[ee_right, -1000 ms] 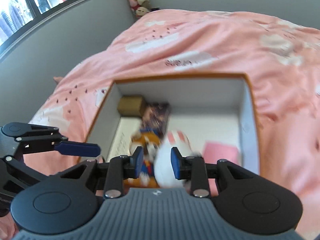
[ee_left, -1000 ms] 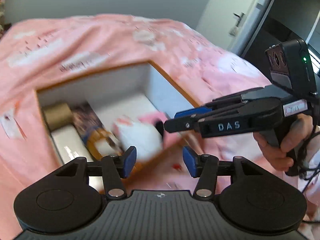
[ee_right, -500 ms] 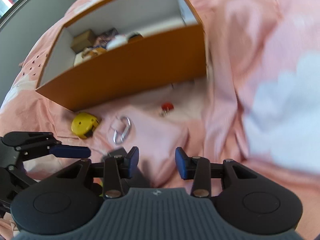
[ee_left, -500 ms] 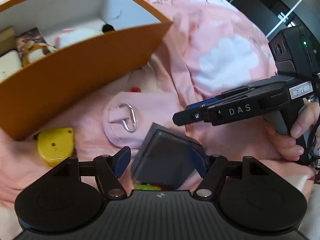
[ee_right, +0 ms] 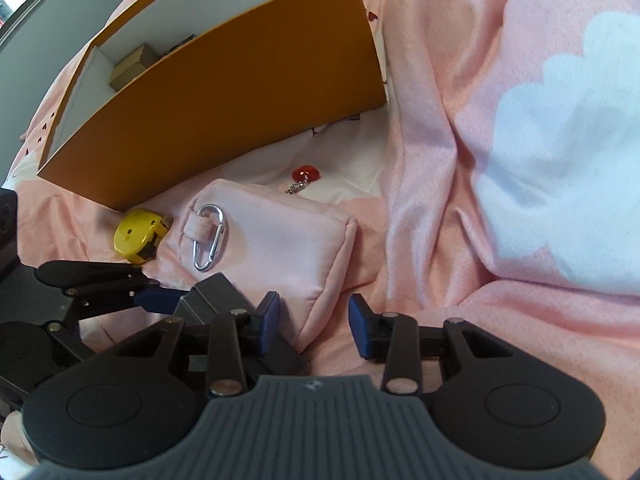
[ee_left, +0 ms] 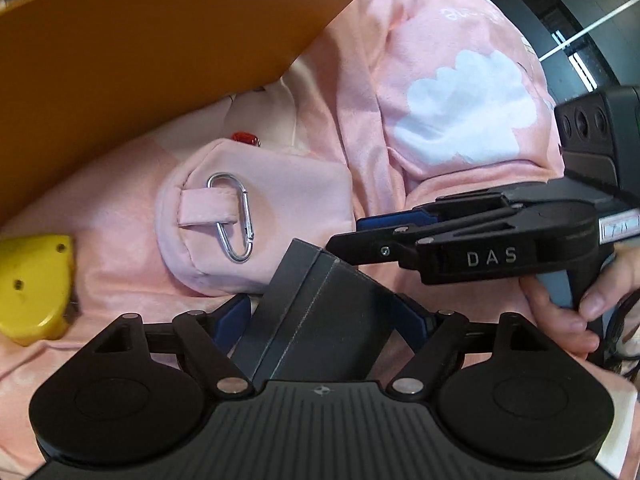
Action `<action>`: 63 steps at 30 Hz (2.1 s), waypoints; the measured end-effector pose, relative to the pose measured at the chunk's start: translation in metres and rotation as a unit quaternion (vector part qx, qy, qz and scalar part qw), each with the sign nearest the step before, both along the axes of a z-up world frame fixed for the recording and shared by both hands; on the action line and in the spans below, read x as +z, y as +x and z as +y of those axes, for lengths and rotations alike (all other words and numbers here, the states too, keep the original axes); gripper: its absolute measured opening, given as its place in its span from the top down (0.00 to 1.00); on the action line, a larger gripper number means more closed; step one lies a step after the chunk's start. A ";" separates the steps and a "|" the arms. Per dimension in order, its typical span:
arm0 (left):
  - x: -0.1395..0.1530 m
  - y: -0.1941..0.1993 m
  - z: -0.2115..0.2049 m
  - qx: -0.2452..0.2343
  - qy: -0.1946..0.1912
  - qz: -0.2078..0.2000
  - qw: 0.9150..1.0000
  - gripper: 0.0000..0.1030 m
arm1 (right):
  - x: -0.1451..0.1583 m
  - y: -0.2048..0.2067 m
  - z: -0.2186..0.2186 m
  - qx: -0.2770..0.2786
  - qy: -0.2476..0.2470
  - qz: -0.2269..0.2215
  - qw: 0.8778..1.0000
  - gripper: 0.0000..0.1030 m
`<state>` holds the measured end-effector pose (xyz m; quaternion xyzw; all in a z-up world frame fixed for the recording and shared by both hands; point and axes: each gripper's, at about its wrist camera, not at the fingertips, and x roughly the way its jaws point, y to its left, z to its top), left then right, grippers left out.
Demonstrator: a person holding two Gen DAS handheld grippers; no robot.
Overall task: Organize objects
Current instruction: 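Move both grippers out of the shoebox and grasp the black case with the left gripper, then lift the black case with the left gripper while the right moves to the pink pouch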
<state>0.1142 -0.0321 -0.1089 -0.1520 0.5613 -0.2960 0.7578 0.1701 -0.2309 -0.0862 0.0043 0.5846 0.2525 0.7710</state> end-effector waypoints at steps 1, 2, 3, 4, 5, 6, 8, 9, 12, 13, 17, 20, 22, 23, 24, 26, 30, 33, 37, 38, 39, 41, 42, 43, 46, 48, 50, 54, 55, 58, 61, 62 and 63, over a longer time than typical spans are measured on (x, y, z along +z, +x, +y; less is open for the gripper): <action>-0.001 0.000 -0.001 0.000 -0.003 0.003 1.000 0.14 | -0.001 0.001 0.000 0.000 0.000 0.001 1.000 0.61; 0.000 0.000 -0.001 0.001 -0.006 0.002 1.000 0.14 | -0.002 0.001 0.000 0.000 0.002 0.002 1.000 0.61; 0.001 -0.002 0.000 0.004 -0.006 0.000 1.000 0.16 | -0.002 0.001 0.000 -0.001 0.003 0.002 1.000 0.61; 0.003 -0.003 0.001 0.009 -0.008 -0.001 1.000 0.21 | -0.002 0.001 0.000 0.000 0.005 0.002 1.000 0.61; 0.006 -0.005 0.004 0.017 -0.011 -0.003 1.000 0.23 | -0.001 0.001 0.000 0.001 0.007 0.000 1.000 0.61; 0.009 -0.008 0.007 0.023 -0.015 -0.006 1.000 0.30 | 0.001 0.001 0.000 0.003 0.009 -0.002 1.000 0.60; 0.016 -0.012 0.013 0.032 -0.023 -0.009 0.999 0.37 | 0.006 0.001 0.001 0.010 0.008 -0.011 1.000 0.60; 0.020 -0.014 0.016 0.036 -0.025 -0.010 0.999 0.38 | 0.010 0.001 0.002 0.019 0.005 -0.019 1.000 0.60; 0.030 -0.024 0.022 0.047 -0.024 -0.021 0.998 0.44 | 0.022 0.004 0.009 0.052 -0.011 -0.051 0.997 0.59; 0.034 -0.027 0.024 0.053 -0.025 -0.027 0.998 0.47 | 0.025 0.006 0.011 0.063 -0.013 -0.061 0.996 0.59; 0.054 -0.041 0.043 0.101 -0.018 -0.048 0.994 0.58 | 0.036 0.010 0.021 0.111 -0.015 -0.079 0.991 0.59; 0.065 -0.052 0.062 0.151 -0.002 -0.048 0.987 0.60 | 0.041 0.006 0.032 0.154 -0.016 -0.087 0.984 0.59; 0.068 -0.058 0.073 0.183 0.010 -0.050 0.982 0.60 | 0.041 0.001 0.042 0.184 -0.016 -0.088 0.979 0.59; 0.068 -0.060 0.076 0.195 0.016 -0.053 0.979 0.60 | 0.039 -0.002 0.048 0.199 -0.018 -0.088 0.976 0.59; 0.068 -0.061 0.079 0.205 0.021 -0.053 0.977 0.60 | 0.037 -0.006 0.056 0.213 -0.024 -0.089 0.973 0.58; 0.066 -0.060 0.082 0.216 0.032 -0.051 0.975 0.60 | 0.030 -0.013 0.070 0.241 -0.044 -0.095 0.965 0.44; 0.058 -0.055 0.080 0.221 0.046 -0.044 0.973 0.60 | 0.014 -0.024 0.093 0.281 -0.103 -0.114 0.947 0.39; 0.054 -0.055 0.085 0.227 0.041 -0.044 0.972 0.60 | 0.003 -0.033 0.106 0.309 -0.142 -0.134 0.931 0.33; 0.050 -0.058 0.091 0.235 0.031 -0.037 0.971 0.60 | -0.015 -0.045 0.115 0.343 -0.191 -0.165 0.905 0.24; 0.049 -0.059 0.091 0.235 0.029 -0.036 0.971 0.60 | -0.019 -0.048 0.117 0.347 -0.199 -0.172 0.900 0.24; 0.048 -0.059 0.091 0.235 0.028 -0.035 0.971 0.60 | -0.021 -0.049 0.119 0.350 -0.205 -0.178 0.897 0.24; 0.048 -0.059 0.091 0.234 0.028 -0.035 0.971 0.60 | -0.022 -0.048 0.119 0.350 -0.207 -0.179 0.896 0.28; 0.048 -0.059 0.091 0.234 0.027 -0.035 0.971 0.60 | -0.020 -0.047 0.118 0.346 -0.206 -0.180 0.897 0.30; 0.048 -0.060 0.091 0.234 0.027 -0.035 0.971 0.60 | -0.018 -0.046 0.117 0.343 -0.206 -0.181 0.898 0.36; 0.049 -0.060 0.091 0.234 0.026 -0.036 0.971 0.60 | -0.006 -0.045 0.110 0.335 -0.195 -0.177 0.904 0.54; 0.049 -0.060 0.091 0.233 0.027 -0.037 0.971 0.60 | 0.005 -0.042 0.104 0.324 -0.170 -0.161 0.917 0.70; 0.049 -0.061 0.090 0.233 0.028 -0.038 0.971 0.60 | 0.016 -0.039 0.100 0.309 -0.152 -0.155 0.926 0.78; 0.048 -0.061 0.091 0.236 0.028 -0.038 0.971 0.60 | 0.034 -0.027 0.093 0.278 -0.107 -0.138 0.945 0.88; 0.049 -0.061 0.091 0.236 0.028 -0.039 0.971 0.61 | 0.039 -0.025 0.093 0.270 -0.091 -0.128 0.950 0.89; 0.049 -0.061 0.093 0.240 0.024 -0.038 0.970 0.61 | 0.053 -0.023 0.094 0.259 -0.042 -0.094 0.960 0.91; 0.049 -0.061 0.094 0.242 0.022 -0.037 0.969 0.61 | 0.054 -0.014 0.085 0.234 -0.007 -0.057 0.971 0.91; 0.049 -0.061 0.094 0.242 0.023 -0.037 0.969 0.61 | 0.049 -0.005 0.085 0.223 0.003 -0.043 0.974 0.91; 0.049 -0.060 0.094 0.242 0.024 -0.036 0.969 0.61 | 0.046 0.000 0.081 0.209 0.008 -0.032 0.977 0.92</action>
